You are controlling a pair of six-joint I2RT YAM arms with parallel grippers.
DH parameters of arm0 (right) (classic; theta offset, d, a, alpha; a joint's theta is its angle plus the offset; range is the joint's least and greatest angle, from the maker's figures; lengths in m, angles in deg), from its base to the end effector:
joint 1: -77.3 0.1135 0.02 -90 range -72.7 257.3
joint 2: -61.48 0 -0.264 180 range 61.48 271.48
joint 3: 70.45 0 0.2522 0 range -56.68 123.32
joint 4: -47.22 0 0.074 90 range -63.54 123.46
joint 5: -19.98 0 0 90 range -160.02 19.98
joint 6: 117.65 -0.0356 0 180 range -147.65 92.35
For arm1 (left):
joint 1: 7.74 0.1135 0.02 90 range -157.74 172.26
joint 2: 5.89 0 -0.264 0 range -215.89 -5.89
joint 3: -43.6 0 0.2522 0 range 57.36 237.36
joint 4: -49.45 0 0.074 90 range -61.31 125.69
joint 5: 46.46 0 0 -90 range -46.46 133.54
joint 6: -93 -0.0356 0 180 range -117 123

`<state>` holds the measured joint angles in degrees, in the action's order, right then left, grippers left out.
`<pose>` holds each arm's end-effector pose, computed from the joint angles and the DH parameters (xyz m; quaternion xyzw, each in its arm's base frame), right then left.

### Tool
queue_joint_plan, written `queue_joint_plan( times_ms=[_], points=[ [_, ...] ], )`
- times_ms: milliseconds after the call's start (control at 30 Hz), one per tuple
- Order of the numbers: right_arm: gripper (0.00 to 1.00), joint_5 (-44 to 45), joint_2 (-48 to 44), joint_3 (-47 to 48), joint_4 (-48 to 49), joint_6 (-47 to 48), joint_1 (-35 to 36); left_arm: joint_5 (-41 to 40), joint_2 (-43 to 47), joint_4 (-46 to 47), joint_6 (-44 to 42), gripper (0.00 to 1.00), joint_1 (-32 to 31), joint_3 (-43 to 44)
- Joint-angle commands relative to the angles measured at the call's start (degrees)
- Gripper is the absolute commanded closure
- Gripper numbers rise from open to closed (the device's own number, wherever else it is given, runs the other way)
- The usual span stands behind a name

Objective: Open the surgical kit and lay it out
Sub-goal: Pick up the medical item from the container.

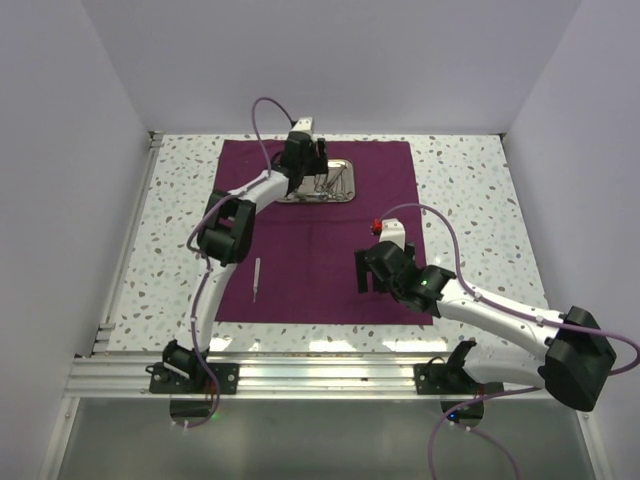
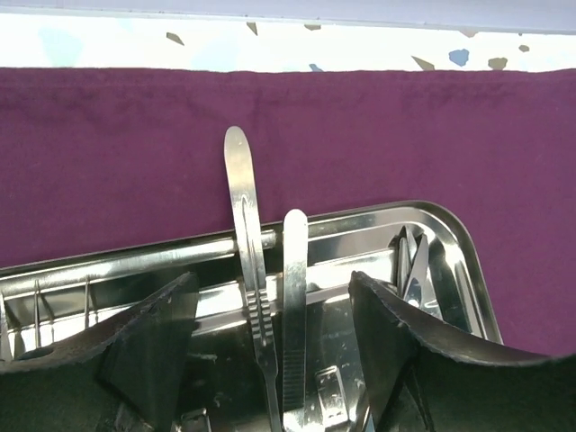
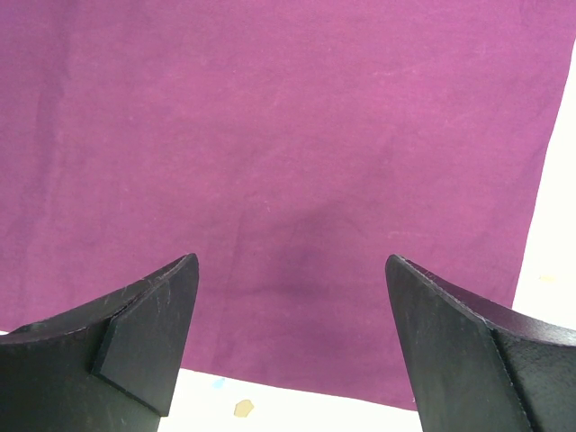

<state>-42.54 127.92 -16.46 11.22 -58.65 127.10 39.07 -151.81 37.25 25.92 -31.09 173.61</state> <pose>0.1615 0.1657 0.2221 -0.0652 0.9098 0.0542 0.4063 0.5316 -0.2265 0.1407 -0.0168 0.8571 -0.1711 0.4856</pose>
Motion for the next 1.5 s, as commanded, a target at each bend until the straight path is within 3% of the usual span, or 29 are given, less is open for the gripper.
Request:
queue_joint_plan(
  times_ms=[0, 367, 1067, 1167, 1300, 1467],
  points=[
    [0.12, 1.5, 0.5, 1.1, 1.6, 0.3, 0.0, 3.3, -1.9, 1.5, 2.7, 0.28, 0.9, 3.7],
    [0.12, 2.5, 1.2, 1.3, 1.3, 0.5, 0.0, 14.0, -4.7, 4.6, 9.9, 0.4, 4.7, 4.2],
    [0.12, 2.9, 1.8, 1.7, 1.1, 0.6, 0.0, 19.3, -4.5, 4.8, 10.4, 0.64, 5.6, 2.4],
    [0.12, 3.0, 1.4, 1.6, 1.1, 0.5, 0.0, 18.3, -4.8, 4.3, 10.1, 0.71, 5.6, 2.3],
    [0.12, 3.1, 1.0, 1.4, 1.0, 0.5, 0.0, 17.1, -5.0, 4.1, 10.1, 0.9, 5.6, 2.4],
    [0.12, 3.1, 1.2, 1.5, 0.9, 0.4, -0.1, 16.2, -4.8, 3.9, 10.0, 1.0, 5.6, 2.9]
  ],
)
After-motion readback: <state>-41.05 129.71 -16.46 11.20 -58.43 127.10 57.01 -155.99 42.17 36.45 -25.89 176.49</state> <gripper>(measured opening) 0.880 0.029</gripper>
